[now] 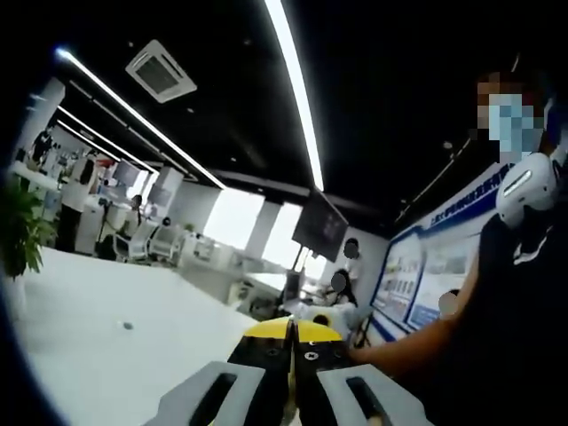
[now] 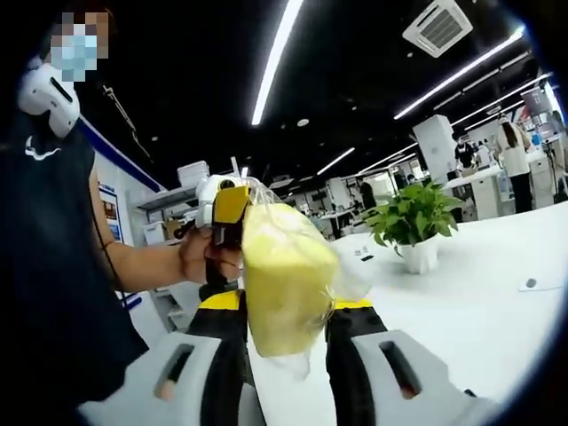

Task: Compare the silicone blocks by pressing each to a similar depth, holding the contact briefly, and releasing to observe deformation and rebound differences across the visible hardness samples.

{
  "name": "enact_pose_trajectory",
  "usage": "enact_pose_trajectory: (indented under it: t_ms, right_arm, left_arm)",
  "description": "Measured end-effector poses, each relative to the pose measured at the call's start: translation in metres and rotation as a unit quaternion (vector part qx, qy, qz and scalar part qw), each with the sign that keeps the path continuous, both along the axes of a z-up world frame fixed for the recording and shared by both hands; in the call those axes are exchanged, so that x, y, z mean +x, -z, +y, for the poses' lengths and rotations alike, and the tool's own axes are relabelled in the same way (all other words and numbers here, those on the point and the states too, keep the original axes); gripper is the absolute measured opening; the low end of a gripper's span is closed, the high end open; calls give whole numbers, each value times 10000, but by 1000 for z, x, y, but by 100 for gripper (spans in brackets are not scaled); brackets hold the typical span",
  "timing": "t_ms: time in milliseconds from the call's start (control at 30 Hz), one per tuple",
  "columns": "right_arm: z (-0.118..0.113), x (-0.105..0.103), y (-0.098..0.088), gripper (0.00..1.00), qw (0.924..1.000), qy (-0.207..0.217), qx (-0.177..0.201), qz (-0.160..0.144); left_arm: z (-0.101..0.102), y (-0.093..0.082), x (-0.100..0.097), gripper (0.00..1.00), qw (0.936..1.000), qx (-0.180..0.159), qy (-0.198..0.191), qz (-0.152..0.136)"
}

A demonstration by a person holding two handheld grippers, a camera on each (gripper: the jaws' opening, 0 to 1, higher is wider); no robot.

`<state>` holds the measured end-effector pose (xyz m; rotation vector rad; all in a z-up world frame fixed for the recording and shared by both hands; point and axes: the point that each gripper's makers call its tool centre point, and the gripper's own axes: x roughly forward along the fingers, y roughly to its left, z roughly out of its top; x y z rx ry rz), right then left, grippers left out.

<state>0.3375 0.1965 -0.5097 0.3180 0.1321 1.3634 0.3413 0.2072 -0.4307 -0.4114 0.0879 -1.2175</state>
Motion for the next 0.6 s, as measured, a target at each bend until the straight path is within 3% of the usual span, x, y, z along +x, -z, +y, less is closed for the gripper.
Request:
enact_pose_trajectory:
  t_ms: [267,333,400,467,600]
  right_arm:
    - [3,-1,0,26,10000,-36,22,-32]
    - [5,-1,2,25,9999,-79,-33,110]
    - [5,0,1,24,10000,-49,-73,-34]
    - [6,-2,1,23,9999,-122,-73,87]
    - [5,1,5,20,9997,-62,-231,-6]
  left_arm:
    - [4,1,1,0,10000,-10,-46,47]
    - [6,3,3,0,9999,15,-79,85]
    - [7,3,4,0,9999,-15,-81,116]
    - [8,3,4,0,9999,-17,-87,107]
    - [10,6,4,0,9999,60,-108,108]
